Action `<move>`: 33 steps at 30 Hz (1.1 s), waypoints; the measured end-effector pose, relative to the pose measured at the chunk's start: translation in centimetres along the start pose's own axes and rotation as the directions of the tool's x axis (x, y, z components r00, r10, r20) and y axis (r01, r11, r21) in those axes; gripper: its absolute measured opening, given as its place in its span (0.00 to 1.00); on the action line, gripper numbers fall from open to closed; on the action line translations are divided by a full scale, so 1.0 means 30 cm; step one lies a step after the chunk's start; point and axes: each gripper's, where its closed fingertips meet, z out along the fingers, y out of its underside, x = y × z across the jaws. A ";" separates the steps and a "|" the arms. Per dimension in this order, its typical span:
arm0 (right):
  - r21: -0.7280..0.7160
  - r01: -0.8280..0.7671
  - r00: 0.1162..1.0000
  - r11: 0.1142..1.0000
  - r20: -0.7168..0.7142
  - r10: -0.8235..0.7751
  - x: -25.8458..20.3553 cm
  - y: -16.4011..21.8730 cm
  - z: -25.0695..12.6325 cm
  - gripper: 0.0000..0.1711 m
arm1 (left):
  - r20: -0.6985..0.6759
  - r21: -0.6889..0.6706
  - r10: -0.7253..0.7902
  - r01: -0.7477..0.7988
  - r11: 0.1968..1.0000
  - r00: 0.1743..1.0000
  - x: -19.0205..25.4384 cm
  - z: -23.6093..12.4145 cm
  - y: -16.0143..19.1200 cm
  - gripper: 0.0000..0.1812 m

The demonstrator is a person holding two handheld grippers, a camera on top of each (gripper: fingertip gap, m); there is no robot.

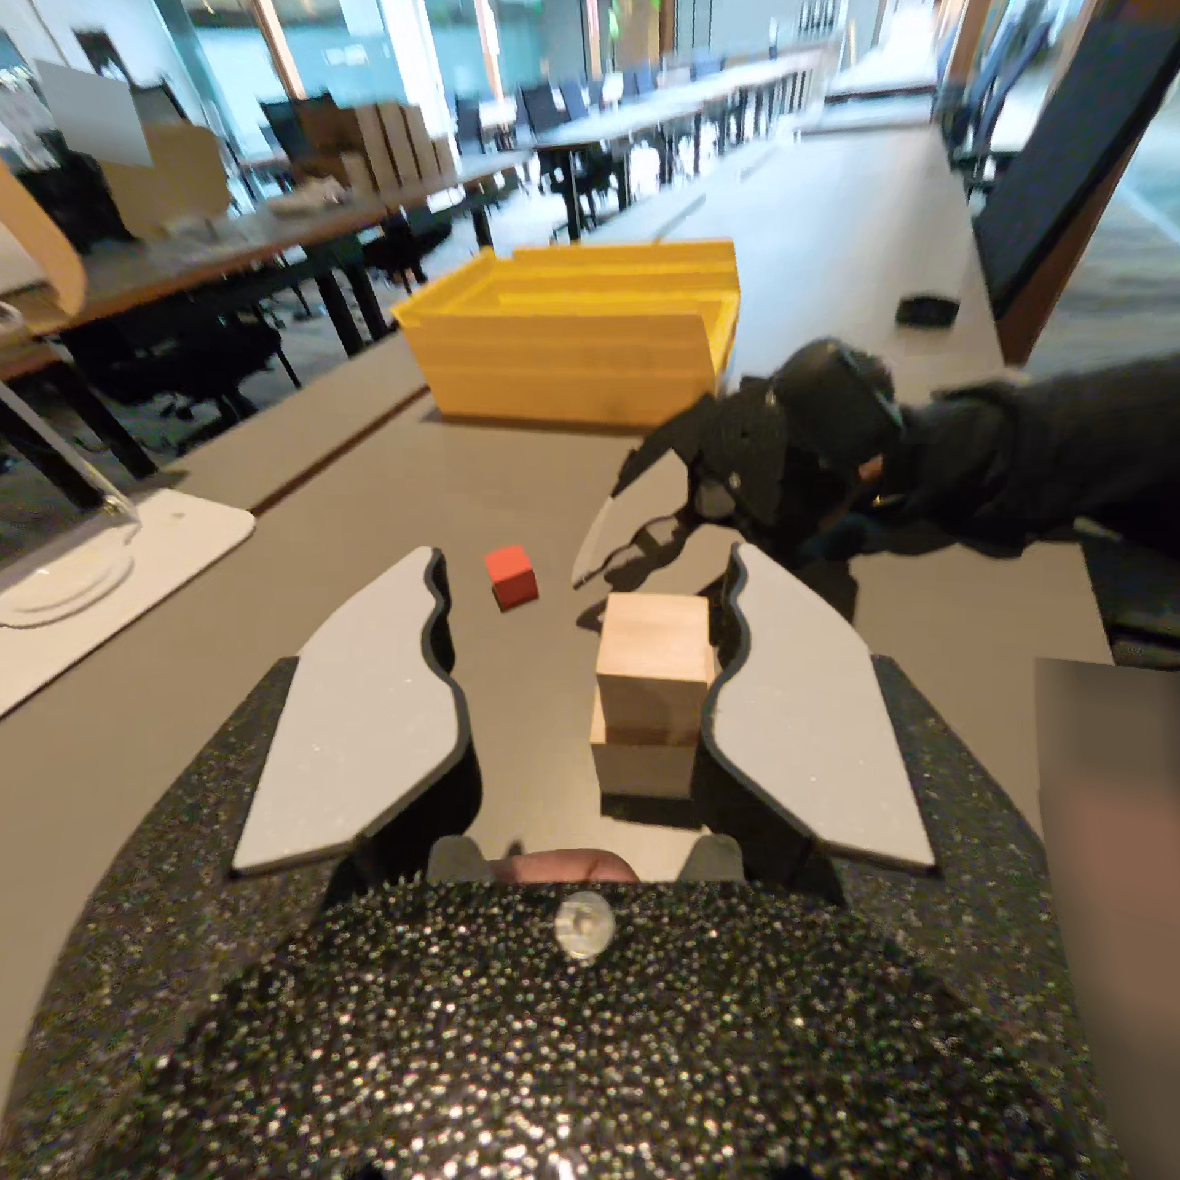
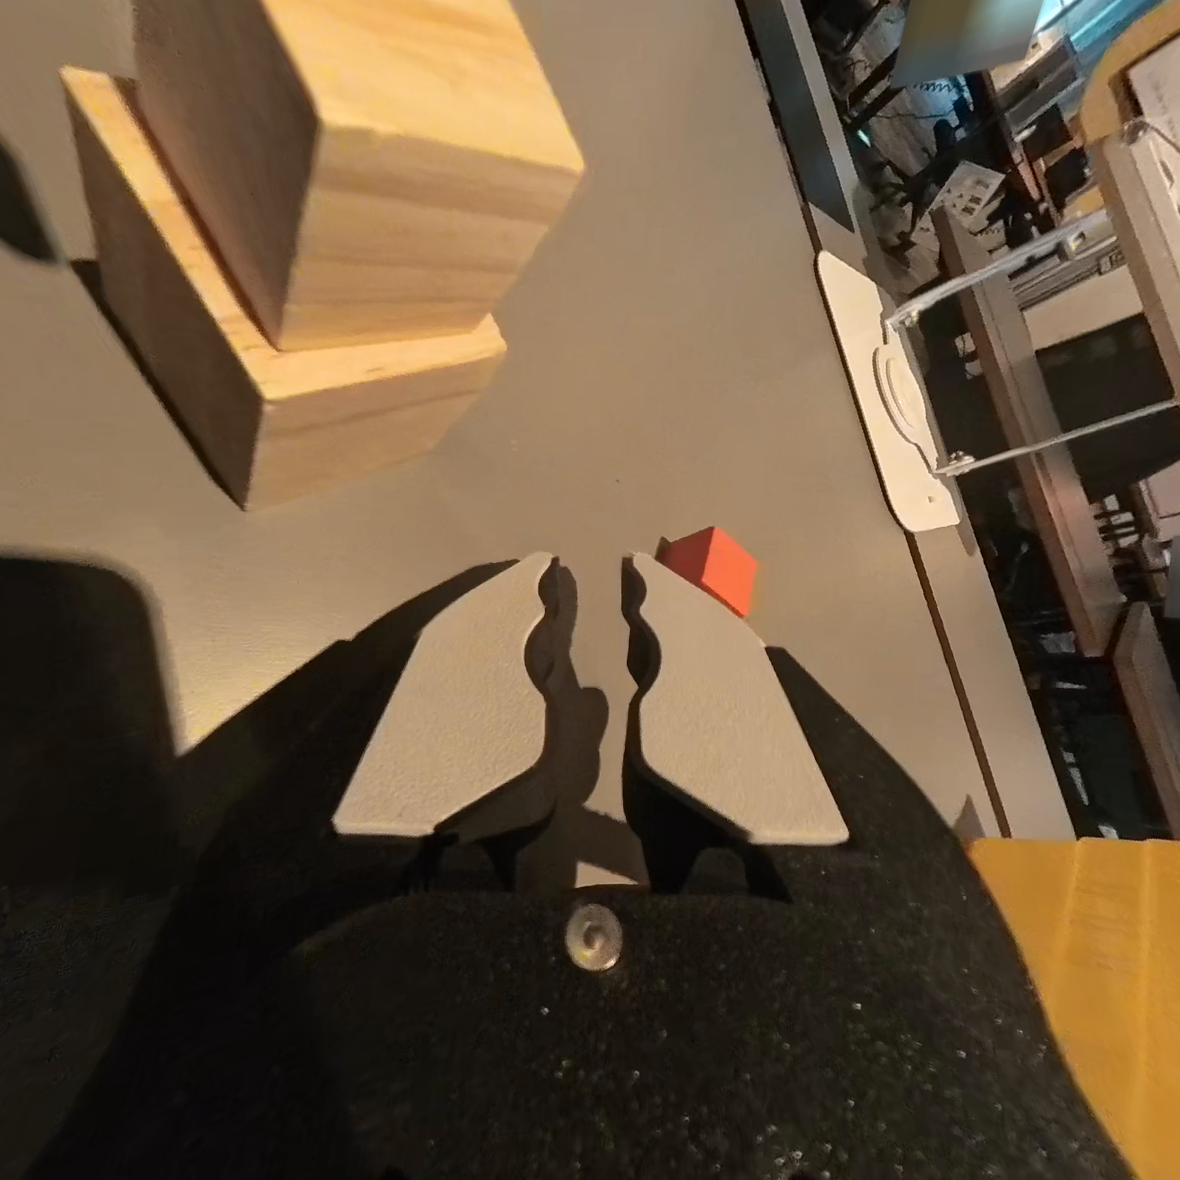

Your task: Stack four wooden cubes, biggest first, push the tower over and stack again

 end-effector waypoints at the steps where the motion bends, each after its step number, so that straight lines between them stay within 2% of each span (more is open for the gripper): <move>1: -0.001 -0.017 1.000 1.000 -0.003 0.017 0.006 0.004 0.001 0.11 | 0.021 0.040 -0.014 0.013 0.999 1.000 -0.021 -0.009 -0.018 0.44; 6: -0.020 -0.157 0.986 0.987 -0.057 0.155 0.072 0.046 0.005 0.12 | 0.205 0.141 -0.044 0.015 0.990 0.978 -0.149 -0.036 -0.029 0.40; 12: 0.000 -0.369 0.925 0.930 -0.098 0.367 0.158 0.087 -0.001 0.15 | 0.452 0.155 -0.097 0.029 0.987 0.887 -0.304 -0.036 0.078 0.42; 15: 0.001 -0.445 0.895 0.895 -0.040 0.445 0.164 0.090 0.007 0.22 | 0.480 0.151 -0.112 0.043 0.988 0.870 -0.340 -0.025 0.127 0.43; 19: -0.084 -0.512 0.850 0.855 0.096 0.518 0.130 0.105 0.037 0.35 | 0.510 0.091 -0.071 0.028 0.995 0.857 -0.377 -0.010 0.162 0.44; 23: -0.119 -0.532 0.837 0.838 0.075 0.542 0.146 0.117 0.065 0.34 | 0.536 0.022 -0.016 0.005 1.000 0.844 -0.400 -0.005 0.186 0.44; 26: -0.112 -0.525 0.846 0.844 0.040 0.532 0.168 0.110 0.088 0.34 | 0.538 0.020 -0.015 0.005 1.000 0.843 -0.401 -0.005 0.187 0.44; 30: -0.187 -0.526 0.840 0.830 0.038 0.541 0.164 0.129 0.126 0.35 | 0.539 0.018 -0.011 0.001 1.000 0.842 -0.400 -0.004 0.186 0.43; 32: -0.195 -0.533 0.834 0.823 0.045 0.550 0.167 0.125 0.139 0.32 | 0.538 0.014 -0.007 -0.001 1.000 0.843 -0.399 -0.002 0.188 0.43; 33: -0.196 -0.535 0.832 0.822 0.052 0.553 0.166 0.122 0.143 0.27 | 0.538 0.012 -0.004 -0.002 1.000 0.843 -0.399 -0.002 0.188 0.43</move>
